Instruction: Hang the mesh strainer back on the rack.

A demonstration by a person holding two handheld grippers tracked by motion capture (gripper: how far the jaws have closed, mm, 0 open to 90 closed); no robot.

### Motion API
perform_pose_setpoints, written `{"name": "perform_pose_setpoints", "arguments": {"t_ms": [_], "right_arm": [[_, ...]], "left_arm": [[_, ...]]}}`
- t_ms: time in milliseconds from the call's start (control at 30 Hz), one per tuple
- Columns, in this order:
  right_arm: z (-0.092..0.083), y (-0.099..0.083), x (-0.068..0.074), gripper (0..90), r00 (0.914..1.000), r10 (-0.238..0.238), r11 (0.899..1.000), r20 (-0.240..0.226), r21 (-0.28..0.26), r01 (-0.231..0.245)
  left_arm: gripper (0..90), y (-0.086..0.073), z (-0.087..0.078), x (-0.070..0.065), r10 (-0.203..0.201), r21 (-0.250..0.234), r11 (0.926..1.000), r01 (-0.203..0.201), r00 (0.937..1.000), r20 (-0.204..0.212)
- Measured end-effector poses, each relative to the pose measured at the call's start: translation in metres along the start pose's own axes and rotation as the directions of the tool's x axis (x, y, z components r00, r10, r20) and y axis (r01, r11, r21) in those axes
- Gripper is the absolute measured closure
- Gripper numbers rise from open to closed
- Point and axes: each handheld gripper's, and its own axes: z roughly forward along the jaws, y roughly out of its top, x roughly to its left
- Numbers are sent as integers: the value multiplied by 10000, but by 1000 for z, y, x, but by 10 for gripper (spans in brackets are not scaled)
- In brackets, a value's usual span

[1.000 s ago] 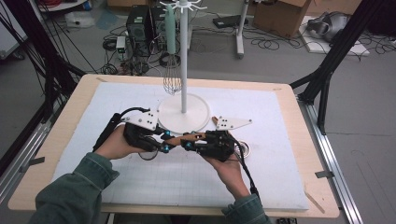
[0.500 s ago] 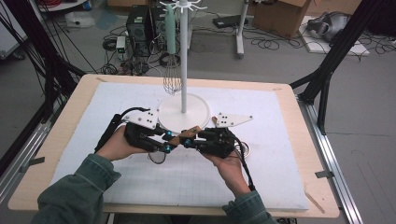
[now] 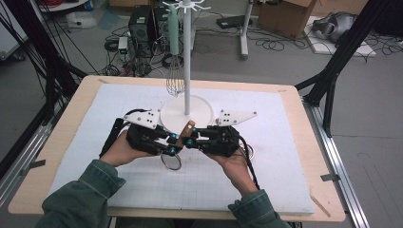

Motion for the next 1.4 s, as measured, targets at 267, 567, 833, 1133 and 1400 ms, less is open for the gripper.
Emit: {"name": "perform_pose_setpoints", "arguments": {"t_ms": [267, 567, 833, 1133, 1400], "right_arm": [[4, 2, 5, 707, 9984, -302, 9984, 470, -470, 324], [4, 3, 5, 710, 9968, -369, 9950, 704, -906, 432], [6, 10, -1, 725, 9995, -301, 9971, 70, -692, 305], [9, 37, -18, 725, 9939, -449, 9981, -1010, 385, 490], [3, 56, -32, 725, 9919, -356, 9961, -1223, 764, 452]], "left_arm": [[718, 6, 3, -4, -170, -403, 9991, 155, 9992, -362], [718, 7, 6, -5, -446, -1038, 9939, 382, 9972, -597], [665, 2, 2, -10, -604, -1378, 9893, 474, 9939, -919], [486, -4, -11, -22, -546, -1274, 9912, 349, 9865, -1543], [373, -16, -25, -32, -686, -1200, 9919, 416, 9706, -2309]]}}
